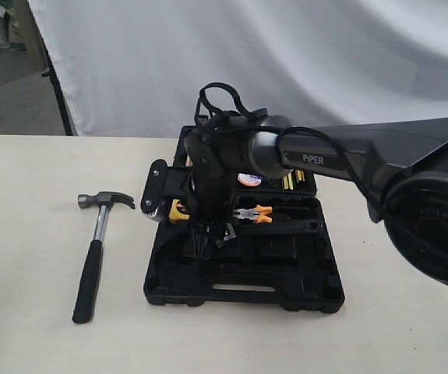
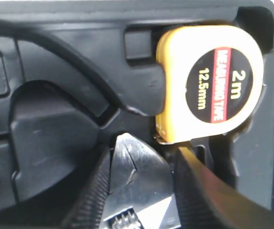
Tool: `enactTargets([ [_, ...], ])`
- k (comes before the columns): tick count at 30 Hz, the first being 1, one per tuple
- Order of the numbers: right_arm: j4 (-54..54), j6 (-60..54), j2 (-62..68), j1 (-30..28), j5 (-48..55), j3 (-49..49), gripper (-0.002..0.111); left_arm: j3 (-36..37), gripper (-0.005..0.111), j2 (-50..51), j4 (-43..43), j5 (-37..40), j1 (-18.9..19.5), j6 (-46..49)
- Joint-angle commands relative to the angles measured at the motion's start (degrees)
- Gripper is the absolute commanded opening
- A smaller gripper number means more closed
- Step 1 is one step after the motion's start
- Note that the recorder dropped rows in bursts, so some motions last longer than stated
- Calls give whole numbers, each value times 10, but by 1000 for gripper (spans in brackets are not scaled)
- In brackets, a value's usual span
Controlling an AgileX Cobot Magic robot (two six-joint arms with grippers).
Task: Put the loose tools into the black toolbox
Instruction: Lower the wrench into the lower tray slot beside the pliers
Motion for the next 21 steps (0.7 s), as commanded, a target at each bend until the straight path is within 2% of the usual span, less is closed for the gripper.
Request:
enactTargets([
  [1, 15, 17, 4, -1, 4, 3, 0, -2, 1, -2, 3, -4, 15, -3],
  [17, 28, 51, 1, -1, 4, 3, 0, -2, 1, -2, 3, -4, 15, -3],
  [19, 28, 51, 2, -1, 4, 3, 5, -2, 1, -2, 3, -4, 15, -3],
  [21, 28, 53, 2, -1, 4, 3, 19, -2, 1, -2, 3, -4, 15, -3],
])
